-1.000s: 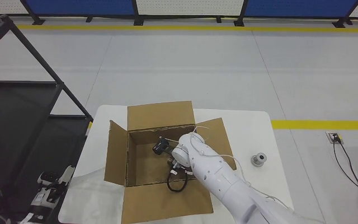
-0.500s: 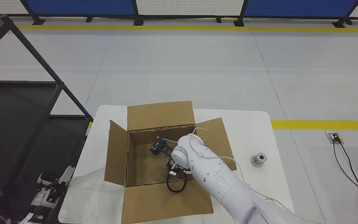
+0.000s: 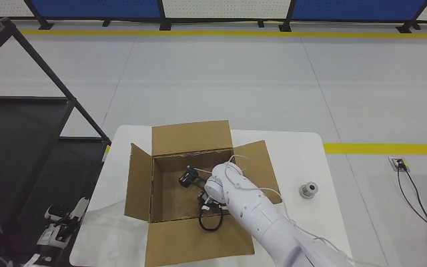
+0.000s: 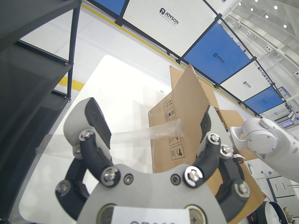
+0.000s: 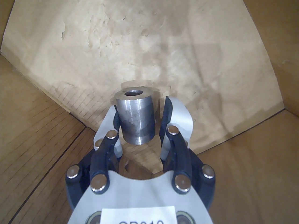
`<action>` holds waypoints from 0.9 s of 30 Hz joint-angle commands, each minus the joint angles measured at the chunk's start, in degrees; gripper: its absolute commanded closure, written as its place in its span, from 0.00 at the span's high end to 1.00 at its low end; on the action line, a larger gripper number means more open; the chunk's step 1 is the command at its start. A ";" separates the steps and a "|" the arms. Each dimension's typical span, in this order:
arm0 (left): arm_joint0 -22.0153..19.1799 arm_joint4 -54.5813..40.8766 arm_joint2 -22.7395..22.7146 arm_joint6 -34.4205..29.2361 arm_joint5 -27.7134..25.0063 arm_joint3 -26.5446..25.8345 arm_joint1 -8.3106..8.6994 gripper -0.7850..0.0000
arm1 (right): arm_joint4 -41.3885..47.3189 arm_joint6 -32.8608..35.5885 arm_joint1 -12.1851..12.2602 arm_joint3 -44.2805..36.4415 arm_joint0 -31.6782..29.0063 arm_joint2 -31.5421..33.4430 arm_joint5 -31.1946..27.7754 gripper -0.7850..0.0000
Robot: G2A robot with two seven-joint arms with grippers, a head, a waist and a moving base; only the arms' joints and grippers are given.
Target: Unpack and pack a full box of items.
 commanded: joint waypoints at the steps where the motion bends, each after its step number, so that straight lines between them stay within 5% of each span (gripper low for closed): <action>1: 0.00 0.00 0.00 0.00 0.00 0.00 0.00 1.00 | -0.08 -0.73 -0.27 0.92 0.09 -0.03 0.14 0.45; 7: 0.00 0.00 0.00 0.00 0.00 0.00 0.00 1.00 | 0.16 -2.40 -1.13 3.09 0.31 0.02 0.02 0.32; 10: 0.00 0.00 0.00 0.00 0.00 0.00 0.00 1.00 | 0.36 -3.59 -1.41 3.78 0.65 0.23 -0.35 0.00; 20: 0.00 0.00 0.00 0.00 0.00 0.00 0.00 1.00 | -0.87 -11.40 -0.35 1.58 2.22 1.70 -3.77 0.00; 27: 0.00 0.00 0.00 0.00 0.00 0.00 0.00 1.00 | -5.02 -18.07 3.10 -9.17 -0.55 4.18 -2.68 0.00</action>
